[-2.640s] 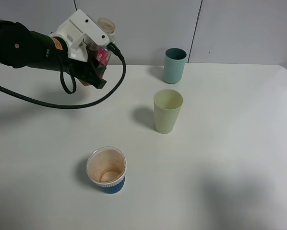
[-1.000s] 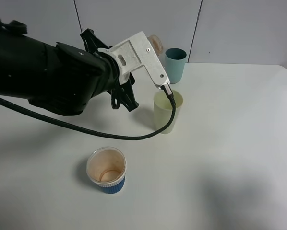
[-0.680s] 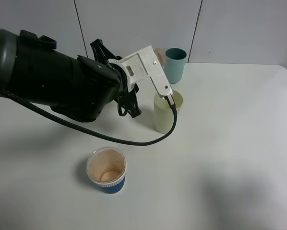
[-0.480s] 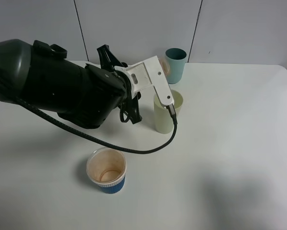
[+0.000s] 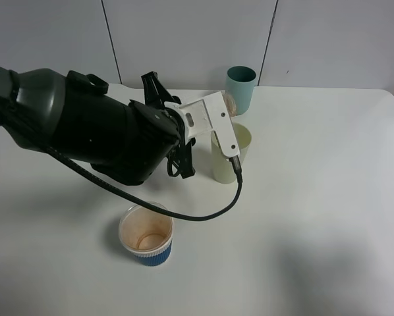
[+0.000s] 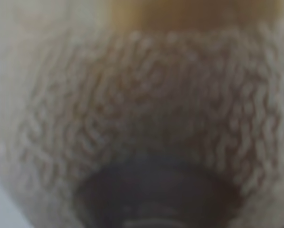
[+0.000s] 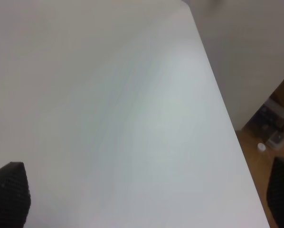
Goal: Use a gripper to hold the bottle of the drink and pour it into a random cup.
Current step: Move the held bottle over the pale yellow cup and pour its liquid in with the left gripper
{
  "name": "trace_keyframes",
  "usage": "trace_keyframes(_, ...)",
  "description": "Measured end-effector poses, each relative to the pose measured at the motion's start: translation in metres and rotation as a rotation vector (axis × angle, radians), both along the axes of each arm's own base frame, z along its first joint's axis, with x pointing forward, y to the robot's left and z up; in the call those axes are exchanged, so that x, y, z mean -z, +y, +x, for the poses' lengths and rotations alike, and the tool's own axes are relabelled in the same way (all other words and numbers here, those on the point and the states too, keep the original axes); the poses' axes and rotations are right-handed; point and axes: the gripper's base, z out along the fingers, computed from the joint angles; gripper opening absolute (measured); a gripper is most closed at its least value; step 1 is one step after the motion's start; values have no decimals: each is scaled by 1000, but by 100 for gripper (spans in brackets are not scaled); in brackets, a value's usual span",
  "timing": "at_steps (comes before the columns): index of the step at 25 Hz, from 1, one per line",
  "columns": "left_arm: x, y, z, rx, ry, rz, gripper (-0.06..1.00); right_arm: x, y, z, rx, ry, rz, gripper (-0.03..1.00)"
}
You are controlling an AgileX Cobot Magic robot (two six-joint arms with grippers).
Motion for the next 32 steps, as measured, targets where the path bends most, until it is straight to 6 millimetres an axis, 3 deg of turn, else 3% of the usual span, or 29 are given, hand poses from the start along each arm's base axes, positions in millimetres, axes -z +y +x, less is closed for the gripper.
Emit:
trace_keyframes(10, -5, -10, 10, 2, -53, 33, 32, 0, 0, 0, 0, 0, 0, 99)
trace_keyframes(32, 0, -1, 8, 72, -132, 182, 32, 0, 0, 0, 0, 0, 0, 99)
